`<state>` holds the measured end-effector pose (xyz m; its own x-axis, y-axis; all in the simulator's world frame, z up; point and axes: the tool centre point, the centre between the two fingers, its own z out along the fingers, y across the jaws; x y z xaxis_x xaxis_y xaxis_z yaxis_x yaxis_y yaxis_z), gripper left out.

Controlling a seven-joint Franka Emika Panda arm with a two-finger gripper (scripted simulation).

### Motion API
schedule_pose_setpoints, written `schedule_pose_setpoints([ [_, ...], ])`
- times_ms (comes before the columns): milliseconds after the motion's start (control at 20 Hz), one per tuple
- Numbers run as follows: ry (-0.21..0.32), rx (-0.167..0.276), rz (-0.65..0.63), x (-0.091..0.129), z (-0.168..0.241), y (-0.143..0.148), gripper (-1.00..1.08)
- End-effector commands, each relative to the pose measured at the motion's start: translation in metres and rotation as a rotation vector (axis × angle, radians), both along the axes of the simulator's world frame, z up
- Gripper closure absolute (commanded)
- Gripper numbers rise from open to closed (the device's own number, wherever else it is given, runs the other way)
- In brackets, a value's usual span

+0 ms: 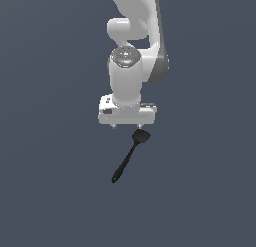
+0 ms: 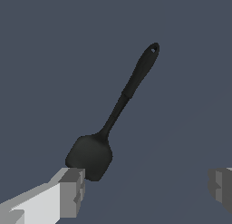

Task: Pick up the object and move it to a goal position.

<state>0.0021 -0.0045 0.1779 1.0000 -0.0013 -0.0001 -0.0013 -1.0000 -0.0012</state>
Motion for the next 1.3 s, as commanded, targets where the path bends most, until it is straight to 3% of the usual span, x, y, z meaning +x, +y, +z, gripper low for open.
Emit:
schedule_pose_setpoints([
  [0,0.0,0.0,0.0,0.0,0.0,0.0,-0.92],
  [700,0.003,0.012,0.038,-0.004,-0.004,0.009,-0.92],
  [1250,0.003,0.012,-0.077,0.009,-0.026,0.013,-0.92],
])
